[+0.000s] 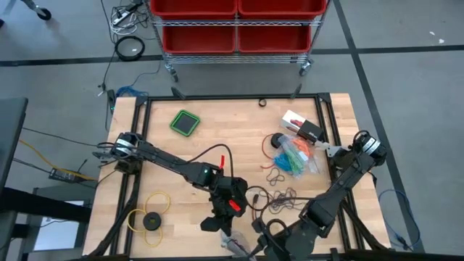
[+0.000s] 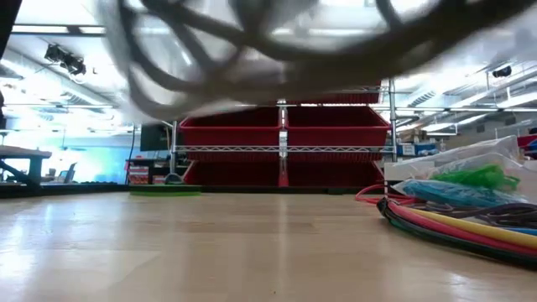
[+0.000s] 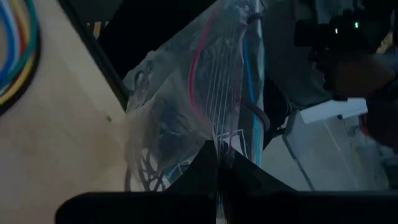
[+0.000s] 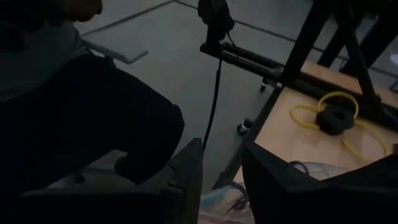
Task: Sort rubber bands
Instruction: Put the black rubber band into the transparent zip bag
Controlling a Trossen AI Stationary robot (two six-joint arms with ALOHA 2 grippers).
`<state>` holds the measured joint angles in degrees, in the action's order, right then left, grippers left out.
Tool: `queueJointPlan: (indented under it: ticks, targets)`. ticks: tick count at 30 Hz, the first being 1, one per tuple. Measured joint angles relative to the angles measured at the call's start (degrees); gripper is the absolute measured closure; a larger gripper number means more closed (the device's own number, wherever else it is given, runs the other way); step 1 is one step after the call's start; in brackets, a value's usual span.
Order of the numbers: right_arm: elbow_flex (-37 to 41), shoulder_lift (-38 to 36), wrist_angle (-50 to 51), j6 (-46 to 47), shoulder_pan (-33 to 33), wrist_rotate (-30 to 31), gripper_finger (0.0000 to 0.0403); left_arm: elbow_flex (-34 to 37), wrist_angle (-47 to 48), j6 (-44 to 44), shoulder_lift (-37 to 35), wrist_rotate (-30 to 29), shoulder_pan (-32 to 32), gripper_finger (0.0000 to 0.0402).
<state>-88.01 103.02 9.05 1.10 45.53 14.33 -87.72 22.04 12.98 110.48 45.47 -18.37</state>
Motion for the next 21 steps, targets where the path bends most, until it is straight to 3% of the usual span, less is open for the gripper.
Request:
queueJointPlan:
  ticks: [10, 21]
  targets:
    - [-0.04, 2.88, 2.26, 0.58, -1.63, -0.09, 0.0302, 0.02, -1.48, 4.93, 0.00, 0.45, 3.56, 0.0392]
    - [0.00, 3.70, 15.99, 2.30, -2.89, 4.00, 0.0302, 0.04, -1.53, 7.03, 0.00, 3.32, 5.08, 0.0392]
